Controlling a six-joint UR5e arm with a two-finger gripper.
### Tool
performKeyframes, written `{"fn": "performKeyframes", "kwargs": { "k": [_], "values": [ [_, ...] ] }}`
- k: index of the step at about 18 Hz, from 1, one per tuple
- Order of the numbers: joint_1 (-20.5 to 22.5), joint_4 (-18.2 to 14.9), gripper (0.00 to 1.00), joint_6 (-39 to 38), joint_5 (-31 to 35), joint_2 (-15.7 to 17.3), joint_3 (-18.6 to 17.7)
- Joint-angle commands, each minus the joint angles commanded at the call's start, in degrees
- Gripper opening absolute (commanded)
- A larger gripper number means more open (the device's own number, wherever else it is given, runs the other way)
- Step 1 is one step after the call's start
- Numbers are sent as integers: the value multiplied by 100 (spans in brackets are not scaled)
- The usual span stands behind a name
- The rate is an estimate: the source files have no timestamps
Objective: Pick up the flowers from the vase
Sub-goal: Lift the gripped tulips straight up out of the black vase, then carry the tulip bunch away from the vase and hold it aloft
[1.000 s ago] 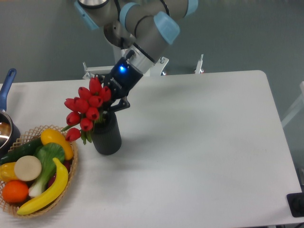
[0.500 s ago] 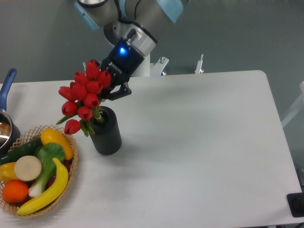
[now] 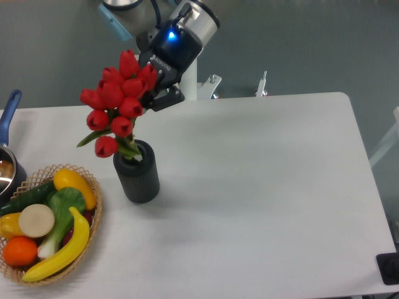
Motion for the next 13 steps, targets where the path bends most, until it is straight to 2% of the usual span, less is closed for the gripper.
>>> {"fn": "performKeyframes", "kwargs": {
  "k": [11,13],
  "values": [
    [932,9,0,-1,-150,-70,176],
    [1308,61,0,227,-63,-157,167]
  ]
}}
